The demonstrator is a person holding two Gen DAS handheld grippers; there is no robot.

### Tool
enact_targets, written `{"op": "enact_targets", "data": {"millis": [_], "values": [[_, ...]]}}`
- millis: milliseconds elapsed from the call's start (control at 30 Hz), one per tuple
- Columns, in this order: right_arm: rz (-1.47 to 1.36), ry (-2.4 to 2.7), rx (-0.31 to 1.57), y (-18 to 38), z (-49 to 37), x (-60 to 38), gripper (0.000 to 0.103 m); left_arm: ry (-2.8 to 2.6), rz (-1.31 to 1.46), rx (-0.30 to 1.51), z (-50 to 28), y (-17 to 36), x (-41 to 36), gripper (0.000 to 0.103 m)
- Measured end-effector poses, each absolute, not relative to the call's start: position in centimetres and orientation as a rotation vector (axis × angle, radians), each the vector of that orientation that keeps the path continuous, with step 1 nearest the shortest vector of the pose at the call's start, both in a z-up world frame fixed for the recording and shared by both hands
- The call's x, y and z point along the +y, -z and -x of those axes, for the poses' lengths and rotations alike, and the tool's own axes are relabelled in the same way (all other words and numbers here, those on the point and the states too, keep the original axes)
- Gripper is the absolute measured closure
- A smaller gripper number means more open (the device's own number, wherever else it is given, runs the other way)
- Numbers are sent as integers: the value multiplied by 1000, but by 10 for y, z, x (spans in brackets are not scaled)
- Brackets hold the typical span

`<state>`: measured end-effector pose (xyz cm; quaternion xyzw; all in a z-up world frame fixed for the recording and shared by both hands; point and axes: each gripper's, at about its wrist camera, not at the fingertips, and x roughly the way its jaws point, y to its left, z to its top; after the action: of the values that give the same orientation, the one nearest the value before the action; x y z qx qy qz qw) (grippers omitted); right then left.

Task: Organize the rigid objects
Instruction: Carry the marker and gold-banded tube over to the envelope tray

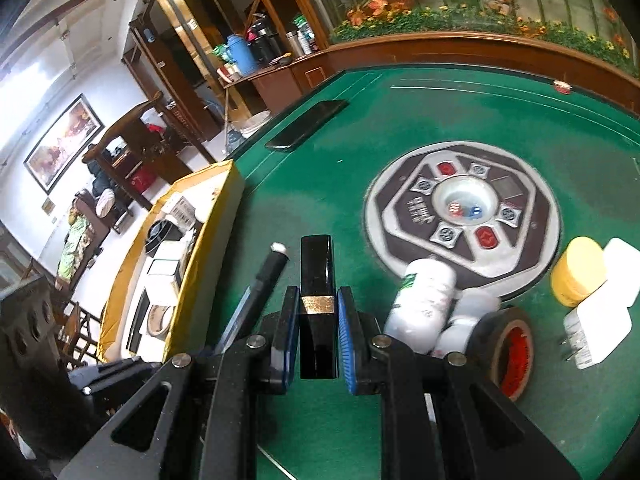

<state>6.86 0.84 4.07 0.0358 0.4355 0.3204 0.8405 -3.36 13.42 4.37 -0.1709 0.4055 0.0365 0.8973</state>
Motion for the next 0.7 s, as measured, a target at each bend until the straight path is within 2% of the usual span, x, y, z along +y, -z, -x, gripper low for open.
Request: {"op": "enact_targets", "data": {"millis": [433,700], "values": [[-40,-852,885,-51,-31,49,85,-172,460,701,79,-72,203,87],[-34,-959,911,-53,-6,98,85,-312,541,675,115,-57,265,87]]}}
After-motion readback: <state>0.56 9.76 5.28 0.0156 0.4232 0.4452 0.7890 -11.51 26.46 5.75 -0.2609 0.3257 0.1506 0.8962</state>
